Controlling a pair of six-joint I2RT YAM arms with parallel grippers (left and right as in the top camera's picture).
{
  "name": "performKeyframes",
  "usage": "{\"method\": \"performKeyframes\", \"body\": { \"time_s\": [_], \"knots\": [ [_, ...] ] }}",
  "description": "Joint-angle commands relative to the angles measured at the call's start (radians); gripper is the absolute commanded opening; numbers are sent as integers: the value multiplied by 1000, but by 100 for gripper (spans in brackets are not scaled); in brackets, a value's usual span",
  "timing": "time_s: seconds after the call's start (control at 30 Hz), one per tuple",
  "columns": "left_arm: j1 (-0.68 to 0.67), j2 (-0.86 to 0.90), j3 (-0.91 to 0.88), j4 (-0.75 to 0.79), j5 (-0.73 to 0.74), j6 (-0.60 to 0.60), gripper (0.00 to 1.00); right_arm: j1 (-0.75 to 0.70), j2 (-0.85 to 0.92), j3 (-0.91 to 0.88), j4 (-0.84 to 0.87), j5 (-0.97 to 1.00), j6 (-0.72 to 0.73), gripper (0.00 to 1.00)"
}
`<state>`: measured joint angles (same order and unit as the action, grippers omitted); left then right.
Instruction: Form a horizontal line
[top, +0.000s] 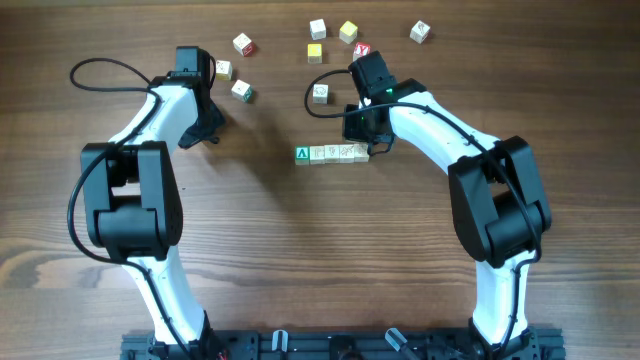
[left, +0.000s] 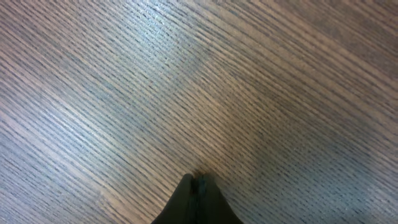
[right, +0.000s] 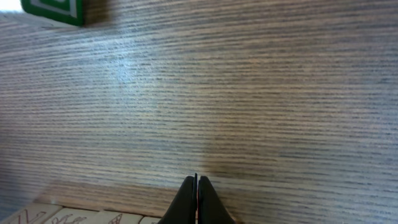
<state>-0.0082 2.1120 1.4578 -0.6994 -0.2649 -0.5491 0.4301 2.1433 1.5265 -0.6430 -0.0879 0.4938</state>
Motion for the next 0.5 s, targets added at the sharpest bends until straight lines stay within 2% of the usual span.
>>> {"method": "performKeyframes", "body": {
  "time_s": [0.0,0.47],
  "knots": [
    [0,13,-1,3,-13,-17,4,2,23,-7,-2,18,6,5],
    [0,13,-1,3,-13,-17,4,2,23,-7,-10,10,6,5]
  ]
}}
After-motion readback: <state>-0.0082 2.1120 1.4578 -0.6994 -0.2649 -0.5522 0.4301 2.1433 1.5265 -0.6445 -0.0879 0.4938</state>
